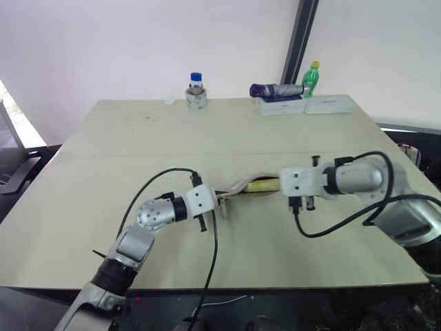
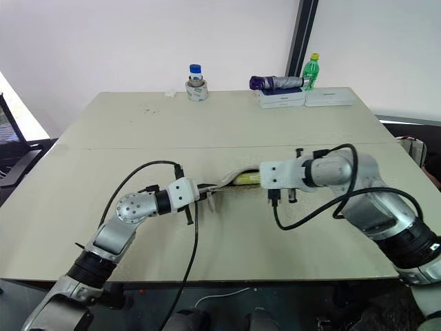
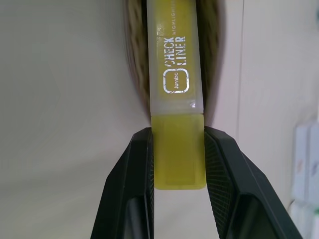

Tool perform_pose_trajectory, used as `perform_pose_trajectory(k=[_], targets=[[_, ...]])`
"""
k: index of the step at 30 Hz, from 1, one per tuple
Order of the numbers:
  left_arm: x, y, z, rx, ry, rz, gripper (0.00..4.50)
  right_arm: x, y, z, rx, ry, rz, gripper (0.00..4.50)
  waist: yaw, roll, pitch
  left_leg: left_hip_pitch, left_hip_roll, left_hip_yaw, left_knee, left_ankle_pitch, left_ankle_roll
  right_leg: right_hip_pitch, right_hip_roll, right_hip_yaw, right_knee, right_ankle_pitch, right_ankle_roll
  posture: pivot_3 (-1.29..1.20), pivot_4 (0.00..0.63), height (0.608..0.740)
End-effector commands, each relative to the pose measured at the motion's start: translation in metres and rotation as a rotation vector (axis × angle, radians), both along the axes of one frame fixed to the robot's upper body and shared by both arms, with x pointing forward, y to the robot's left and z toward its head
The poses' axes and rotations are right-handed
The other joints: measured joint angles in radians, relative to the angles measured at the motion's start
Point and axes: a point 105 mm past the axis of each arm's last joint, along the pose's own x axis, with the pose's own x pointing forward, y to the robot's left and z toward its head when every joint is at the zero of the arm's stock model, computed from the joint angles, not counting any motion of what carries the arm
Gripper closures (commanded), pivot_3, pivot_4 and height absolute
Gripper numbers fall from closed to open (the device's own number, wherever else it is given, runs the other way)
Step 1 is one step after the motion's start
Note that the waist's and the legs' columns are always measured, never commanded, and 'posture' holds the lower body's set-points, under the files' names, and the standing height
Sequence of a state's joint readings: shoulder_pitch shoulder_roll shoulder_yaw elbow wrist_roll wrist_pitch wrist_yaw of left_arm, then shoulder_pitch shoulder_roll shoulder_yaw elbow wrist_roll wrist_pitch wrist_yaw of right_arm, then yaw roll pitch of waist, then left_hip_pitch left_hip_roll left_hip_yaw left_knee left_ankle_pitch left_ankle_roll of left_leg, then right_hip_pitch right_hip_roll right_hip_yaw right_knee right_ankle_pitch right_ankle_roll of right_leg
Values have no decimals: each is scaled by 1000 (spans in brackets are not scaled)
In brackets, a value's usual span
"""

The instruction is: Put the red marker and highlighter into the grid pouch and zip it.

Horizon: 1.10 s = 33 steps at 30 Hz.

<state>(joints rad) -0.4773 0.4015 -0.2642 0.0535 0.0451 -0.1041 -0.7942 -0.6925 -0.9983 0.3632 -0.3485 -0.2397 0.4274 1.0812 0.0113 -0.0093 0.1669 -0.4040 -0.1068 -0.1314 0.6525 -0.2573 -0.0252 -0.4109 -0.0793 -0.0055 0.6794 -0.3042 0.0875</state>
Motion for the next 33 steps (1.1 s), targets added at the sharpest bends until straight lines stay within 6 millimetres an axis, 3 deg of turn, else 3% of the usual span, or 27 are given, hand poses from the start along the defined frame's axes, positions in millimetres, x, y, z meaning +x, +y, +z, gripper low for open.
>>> perform_pose_trajectory(k=[1,8,22,33], targets=[[-8,-12,13,-33,-28,-52,4500,-4,19,14,-55,-91,89,3670,0,0,0,0,0,0,0,0,0,0,0,0,0,0,0,0,150,740],[-11,-15,16,-63,-4,-60,4500,-4,33,6,-73,-101,134,3670,0,0,0,0,0,0,1,0,0,0,0,0,0,0,0,0,150,740],[-18,-7,20,-108,75,-68,4500,16,-5,8,-255,-199,72,3670,0,0,0,0,0,0,1,0,0,0,0,0,0,0,0,0,150,740],[-16,-8,25,-111,84,-74,4500,3,23,1,-165,-164,190,3670,-1,0,0,0,0,0,1,0,0,0,0,0,0,0,0,0,150,740]])
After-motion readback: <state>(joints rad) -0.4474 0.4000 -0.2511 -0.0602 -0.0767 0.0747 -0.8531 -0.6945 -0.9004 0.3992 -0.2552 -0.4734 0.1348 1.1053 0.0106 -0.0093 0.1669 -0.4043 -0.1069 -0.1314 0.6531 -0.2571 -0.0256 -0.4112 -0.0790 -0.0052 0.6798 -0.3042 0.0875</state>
